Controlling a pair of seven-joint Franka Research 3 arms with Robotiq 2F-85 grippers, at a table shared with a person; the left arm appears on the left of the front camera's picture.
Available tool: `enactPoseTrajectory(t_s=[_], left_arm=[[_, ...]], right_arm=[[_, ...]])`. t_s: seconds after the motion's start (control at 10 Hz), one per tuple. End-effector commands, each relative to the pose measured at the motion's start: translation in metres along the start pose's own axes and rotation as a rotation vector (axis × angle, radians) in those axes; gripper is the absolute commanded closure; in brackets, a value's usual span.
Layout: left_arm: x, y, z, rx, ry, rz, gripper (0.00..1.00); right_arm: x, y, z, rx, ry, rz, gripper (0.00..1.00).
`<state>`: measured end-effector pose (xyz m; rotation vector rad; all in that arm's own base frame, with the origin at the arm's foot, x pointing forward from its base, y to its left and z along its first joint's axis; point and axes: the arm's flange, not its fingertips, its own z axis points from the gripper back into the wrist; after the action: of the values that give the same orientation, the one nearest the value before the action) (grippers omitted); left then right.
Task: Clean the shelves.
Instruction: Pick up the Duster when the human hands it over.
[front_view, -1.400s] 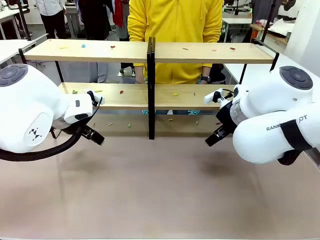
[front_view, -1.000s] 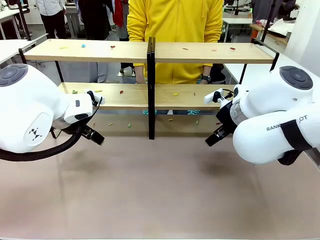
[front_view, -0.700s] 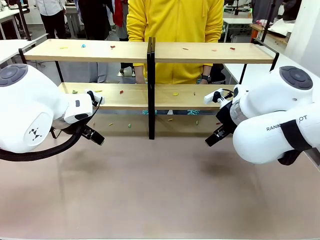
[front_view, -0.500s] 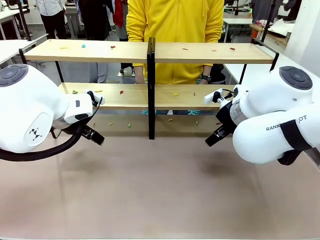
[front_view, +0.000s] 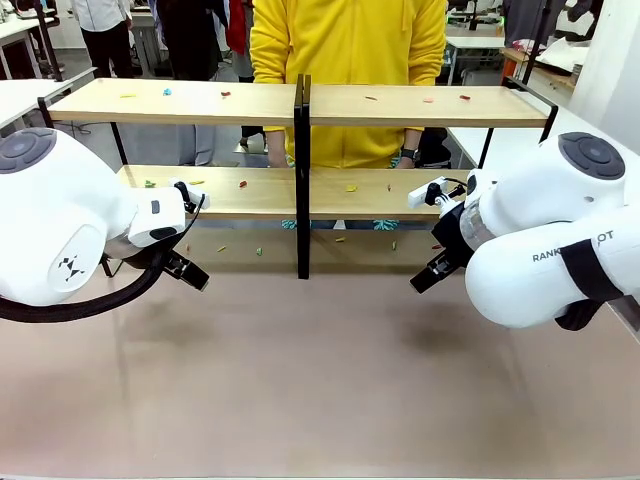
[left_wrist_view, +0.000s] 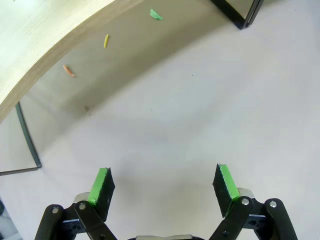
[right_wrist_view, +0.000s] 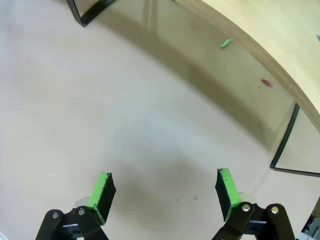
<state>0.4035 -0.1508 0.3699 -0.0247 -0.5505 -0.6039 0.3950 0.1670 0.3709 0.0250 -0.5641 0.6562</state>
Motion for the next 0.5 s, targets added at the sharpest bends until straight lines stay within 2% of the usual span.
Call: enactPoseTrajectory(t_s=[0.0, 0.4], left_arm=[[0.0001, -0.0001, 0.0001, 0.0, 0.0, -0.001, 0.0], [0.0001, -0.0001, 0.0001, 0.0, 0.0, -0.001, 0.0]], right_arm=[[0.0, -0.0001, 0.0, 0.0, 0.0, -0.001, 0.0], [0.0, -0.0001, 0.0, 0.0, 0.0, -0.001, 0.0]])
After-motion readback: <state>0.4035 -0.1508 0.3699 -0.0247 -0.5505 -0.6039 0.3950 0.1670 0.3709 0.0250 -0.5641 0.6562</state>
